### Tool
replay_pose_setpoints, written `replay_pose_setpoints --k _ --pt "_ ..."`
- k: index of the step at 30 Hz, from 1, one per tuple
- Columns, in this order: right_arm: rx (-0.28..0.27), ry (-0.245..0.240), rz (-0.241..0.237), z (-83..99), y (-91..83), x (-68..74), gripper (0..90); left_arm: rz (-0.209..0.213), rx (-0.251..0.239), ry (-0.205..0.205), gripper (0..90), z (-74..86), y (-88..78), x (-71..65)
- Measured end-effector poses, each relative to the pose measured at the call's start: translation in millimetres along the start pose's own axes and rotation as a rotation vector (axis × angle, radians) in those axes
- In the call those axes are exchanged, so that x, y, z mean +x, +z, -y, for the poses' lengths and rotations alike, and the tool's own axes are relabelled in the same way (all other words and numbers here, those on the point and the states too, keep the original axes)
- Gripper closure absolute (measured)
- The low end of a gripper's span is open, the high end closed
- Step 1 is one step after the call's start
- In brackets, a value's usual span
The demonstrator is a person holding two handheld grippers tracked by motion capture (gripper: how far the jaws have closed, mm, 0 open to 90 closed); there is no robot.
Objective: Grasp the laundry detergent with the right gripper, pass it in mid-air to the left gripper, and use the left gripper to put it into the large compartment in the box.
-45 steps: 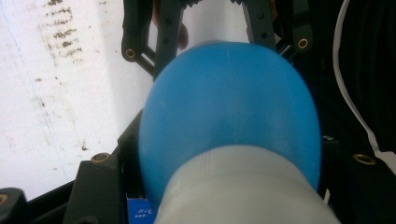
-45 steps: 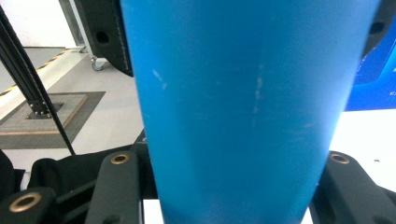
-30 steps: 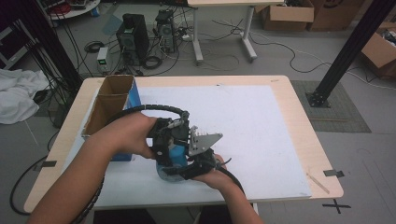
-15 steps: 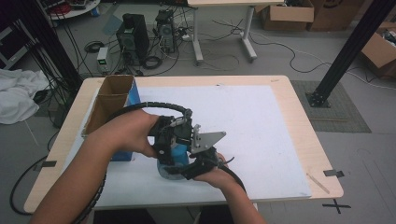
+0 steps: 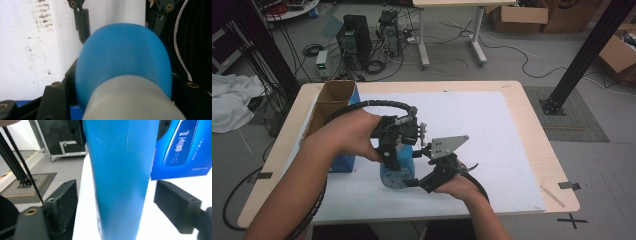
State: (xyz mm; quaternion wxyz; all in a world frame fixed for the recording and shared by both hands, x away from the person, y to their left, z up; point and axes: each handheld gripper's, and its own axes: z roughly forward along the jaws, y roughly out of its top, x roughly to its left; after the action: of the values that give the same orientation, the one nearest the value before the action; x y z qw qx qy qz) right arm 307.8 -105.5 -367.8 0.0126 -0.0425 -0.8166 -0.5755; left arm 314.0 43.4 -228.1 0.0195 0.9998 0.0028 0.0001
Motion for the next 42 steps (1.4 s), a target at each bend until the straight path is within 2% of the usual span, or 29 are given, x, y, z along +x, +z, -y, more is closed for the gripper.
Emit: replay_pose_setpoints --k 5,8,13,18,25,27,31,32,34,36,42 --pt "0.032 -0.001 0.006 -5.7 -12.3 0.8 14.3 0.002 -0.009 -0.041 39.4 2.7 -9.5 4.1" --pt "0.055 -0.006 0.013 -11.5 -22.1 0.4 12.2 0.005 -0.009 -0.085 39.4 6.3 -16.1 8.5" --pt "0.153 -0.013 0.047 -25.3 -37.7 -2.8 2.5 0.002 -0.004 -0.213 39.2 14.5 -30.5 20.1" --pt "0.252 -0.013 0.07 -40.2 -51.6 -8.5 0.0 -0.019 -0.017 -0.341 39.1 25.8 -49.1 30.7" --pt "0.424 -0.021 0.057 -56.4 -60.1 -17.9 0.0 -0.013 -0.055 -0.558 39.0 46.7 -88.2 46.3" --pt "0.49 -0.023 0.054 -59.4 -60.2 -20.6 0.0 -0.019 -0.05 -0.601 39.0 54.0 -101.2 50.6" --pt "0.622 -0.034 0.04 -63.1 -57.2 -24.3 0.0 -0.031 -0.043 -0.728 38.9 74.2 -127.1 61.1" --pt "0.663 -0.034 0.033 -63.5 -55.7 -25.1 0.0 -0.034 -0.04 -0.749 38.9 77.9 -130.9 62.8" --pt "0.719 -0.038 0.03 -64.1 -54.3 -25.6 0.0 -0.038 -0.038 -0.816 38.9 87.5 -139.6 66.3" --pt "0.759 -0.038 0.024 -65.3 -53.8 -26.6 0.0 -0.042 -0.043 -0.892 38.9 98.2 -146.8 69.7" --pt "0.799 -0.04 0.029 -69.4 -57.2 -30.8 0.0 -0.017 -0.06 -1.12 39.0 139.8 -164.6 81.1"
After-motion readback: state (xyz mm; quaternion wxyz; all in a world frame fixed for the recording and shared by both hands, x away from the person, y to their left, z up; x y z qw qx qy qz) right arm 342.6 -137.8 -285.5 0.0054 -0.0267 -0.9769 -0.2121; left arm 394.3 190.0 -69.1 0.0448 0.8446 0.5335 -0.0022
